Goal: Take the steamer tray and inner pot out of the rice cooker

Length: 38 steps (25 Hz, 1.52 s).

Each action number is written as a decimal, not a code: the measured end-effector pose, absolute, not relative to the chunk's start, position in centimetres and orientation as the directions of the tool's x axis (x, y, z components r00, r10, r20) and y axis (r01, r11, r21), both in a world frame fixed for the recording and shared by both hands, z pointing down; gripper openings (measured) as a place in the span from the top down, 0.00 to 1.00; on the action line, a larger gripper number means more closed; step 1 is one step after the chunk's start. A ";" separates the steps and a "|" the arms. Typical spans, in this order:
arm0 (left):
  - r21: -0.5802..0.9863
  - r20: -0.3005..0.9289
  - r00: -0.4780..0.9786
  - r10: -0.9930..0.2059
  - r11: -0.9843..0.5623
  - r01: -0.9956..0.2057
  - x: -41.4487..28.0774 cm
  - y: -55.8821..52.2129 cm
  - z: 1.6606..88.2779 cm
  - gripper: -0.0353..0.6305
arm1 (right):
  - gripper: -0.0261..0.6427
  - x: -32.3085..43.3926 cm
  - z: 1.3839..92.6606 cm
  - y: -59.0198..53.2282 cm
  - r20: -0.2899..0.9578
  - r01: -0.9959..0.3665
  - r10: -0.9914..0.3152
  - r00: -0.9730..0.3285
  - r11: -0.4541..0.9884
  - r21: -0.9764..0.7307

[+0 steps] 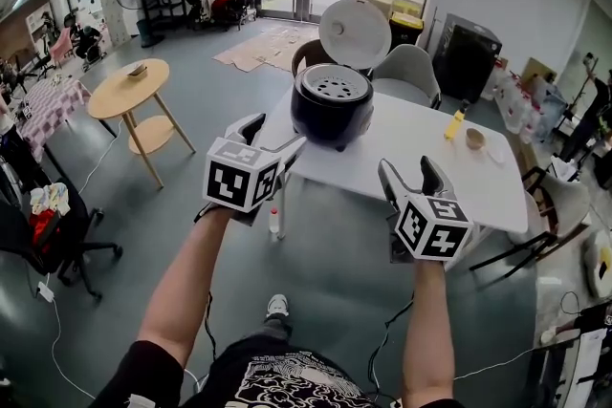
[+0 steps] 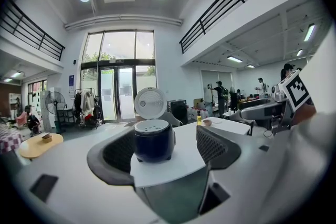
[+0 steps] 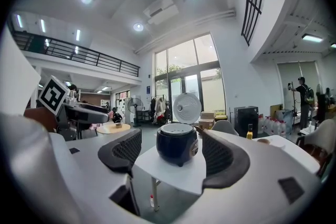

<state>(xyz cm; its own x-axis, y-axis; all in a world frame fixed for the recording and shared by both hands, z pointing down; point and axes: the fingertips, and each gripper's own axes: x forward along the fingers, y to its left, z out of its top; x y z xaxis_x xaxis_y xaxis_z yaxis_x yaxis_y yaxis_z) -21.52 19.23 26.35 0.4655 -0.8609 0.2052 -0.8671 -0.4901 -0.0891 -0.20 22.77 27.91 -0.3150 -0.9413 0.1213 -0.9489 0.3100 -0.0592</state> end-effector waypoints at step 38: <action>-0.012 0.302 0.577 -0.759 -0.609 -0.793 -26.2 -30.7 33.2 0.41 | 0.43 -9.0 33.5 -26.4 0.334 -0.938 -0.887 -0.318 0.346 0.027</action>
